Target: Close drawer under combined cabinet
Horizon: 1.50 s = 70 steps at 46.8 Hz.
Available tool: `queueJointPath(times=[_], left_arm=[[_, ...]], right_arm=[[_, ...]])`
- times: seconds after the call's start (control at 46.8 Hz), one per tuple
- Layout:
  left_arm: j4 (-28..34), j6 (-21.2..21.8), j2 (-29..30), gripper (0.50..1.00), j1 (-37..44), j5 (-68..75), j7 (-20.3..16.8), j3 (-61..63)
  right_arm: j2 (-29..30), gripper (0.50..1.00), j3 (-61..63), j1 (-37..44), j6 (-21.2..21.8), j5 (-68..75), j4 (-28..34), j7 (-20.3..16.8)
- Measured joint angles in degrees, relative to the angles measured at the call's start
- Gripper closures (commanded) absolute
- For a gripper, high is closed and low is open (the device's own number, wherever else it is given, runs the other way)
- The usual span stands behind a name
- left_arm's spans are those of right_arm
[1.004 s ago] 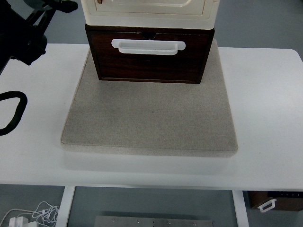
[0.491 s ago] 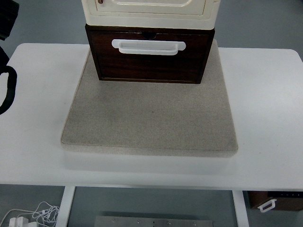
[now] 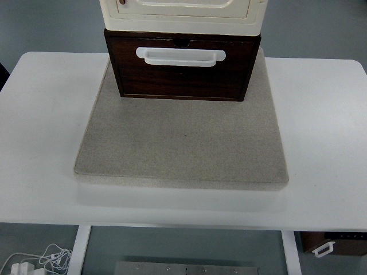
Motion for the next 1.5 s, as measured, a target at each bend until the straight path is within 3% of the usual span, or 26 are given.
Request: queueJointPath(times=[0.513, 0.961, 1.495], left_arm=[[3.69, 4.64, -3.26, 0.504, 12.08, -0.17, 0.31, -0.01], [4.33, 4.96, -9.90, 0.501, 17.14, -1.68, 3.21, 3.67], [4.38, 3.27, -12.42, 0.501, 19.67, -4.66, 4.30, 3.71]], right_arm=[[0.00, 0.548, -0.29, -0.26, -0.08, 0.04, 0.00, 0.00], [0.00, 0.548, -0.38, -0.66, -0.27, 0.12, 0.00, 0.00], [0.00, 0.548, -0.37, -1.44, -0.36, 0.08, 0.00, 0.00]])
